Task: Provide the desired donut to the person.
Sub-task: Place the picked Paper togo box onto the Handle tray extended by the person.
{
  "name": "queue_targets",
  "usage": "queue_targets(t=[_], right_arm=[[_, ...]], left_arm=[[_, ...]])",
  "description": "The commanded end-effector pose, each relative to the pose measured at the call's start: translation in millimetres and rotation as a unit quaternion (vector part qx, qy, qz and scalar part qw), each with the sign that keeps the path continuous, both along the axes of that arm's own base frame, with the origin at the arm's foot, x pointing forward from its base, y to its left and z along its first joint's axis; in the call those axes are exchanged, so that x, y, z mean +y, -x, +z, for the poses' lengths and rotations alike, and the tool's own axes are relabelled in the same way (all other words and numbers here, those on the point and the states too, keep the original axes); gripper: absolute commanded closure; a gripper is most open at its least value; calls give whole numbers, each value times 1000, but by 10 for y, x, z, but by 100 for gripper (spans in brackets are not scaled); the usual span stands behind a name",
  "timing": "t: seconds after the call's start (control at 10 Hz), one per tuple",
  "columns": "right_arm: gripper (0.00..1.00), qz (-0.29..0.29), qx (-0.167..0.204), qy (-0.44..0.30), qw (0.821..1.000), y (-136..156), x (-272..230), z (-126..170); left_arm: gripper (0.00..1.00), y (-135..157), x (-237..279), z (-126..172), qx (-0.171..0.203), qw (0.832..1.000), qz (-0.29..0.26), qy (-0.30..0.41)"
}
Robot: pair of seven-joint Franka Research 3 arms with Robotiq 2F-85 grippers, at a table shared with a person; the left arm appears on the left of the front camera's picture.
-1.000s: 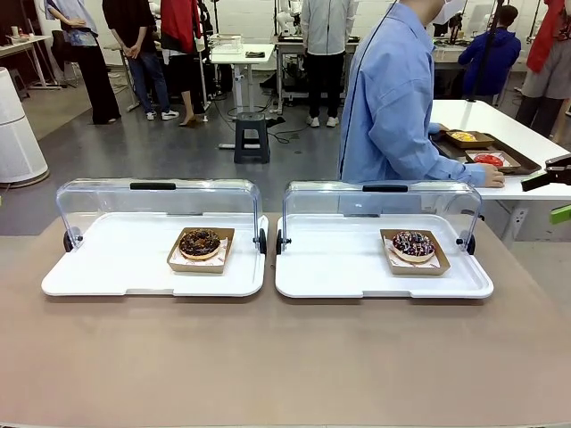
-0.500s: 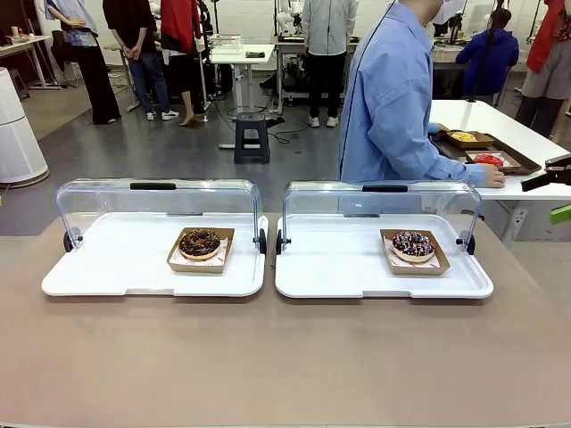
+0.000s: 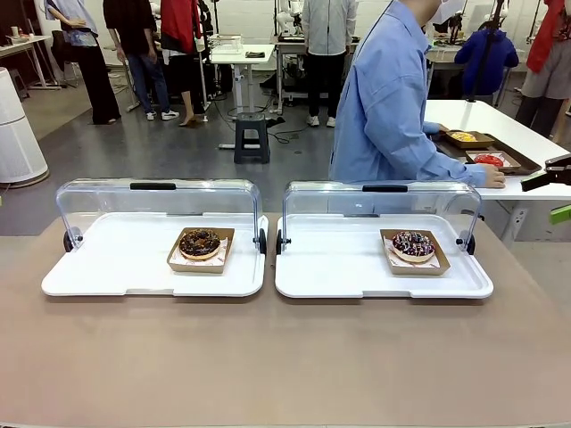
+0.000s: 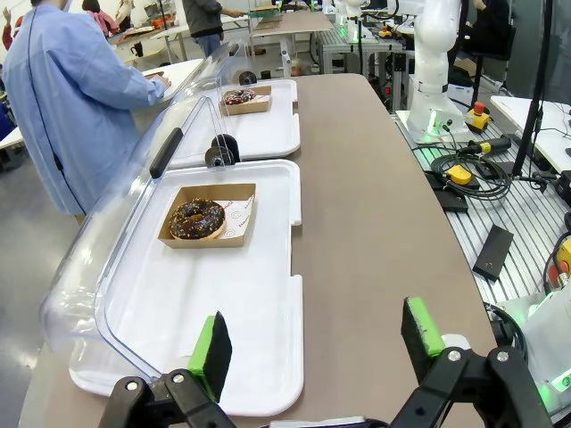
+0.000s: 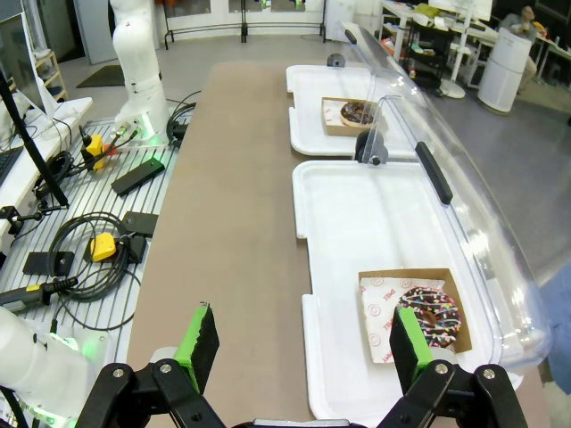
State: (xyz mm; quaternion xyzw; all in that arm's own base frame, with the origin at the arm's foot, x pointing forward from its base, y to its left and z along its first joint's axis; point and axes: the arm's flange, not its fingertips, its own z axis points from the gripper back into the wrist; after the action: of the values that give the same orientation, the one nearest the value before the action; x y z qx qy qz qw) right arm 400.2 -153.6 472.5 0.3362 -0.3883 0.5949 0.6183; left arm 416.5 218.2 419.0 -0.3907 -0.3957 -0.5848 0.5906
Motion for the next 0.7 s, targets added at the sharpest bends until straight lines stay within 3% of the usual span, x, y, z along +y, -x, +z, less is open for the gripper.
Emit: queue_targets(t=[0.0, 0.6], right_arm=[[0, 4, -1, 2, 1000, 16, 4, 4], [0, 4, -1, 2, 1000, 16, 4, 4]], left_arm=[[0, 13, 11, 18, 4, 1000, 0, 3], [0, 13, 11, 18, 4, 1000, 0, 3]])
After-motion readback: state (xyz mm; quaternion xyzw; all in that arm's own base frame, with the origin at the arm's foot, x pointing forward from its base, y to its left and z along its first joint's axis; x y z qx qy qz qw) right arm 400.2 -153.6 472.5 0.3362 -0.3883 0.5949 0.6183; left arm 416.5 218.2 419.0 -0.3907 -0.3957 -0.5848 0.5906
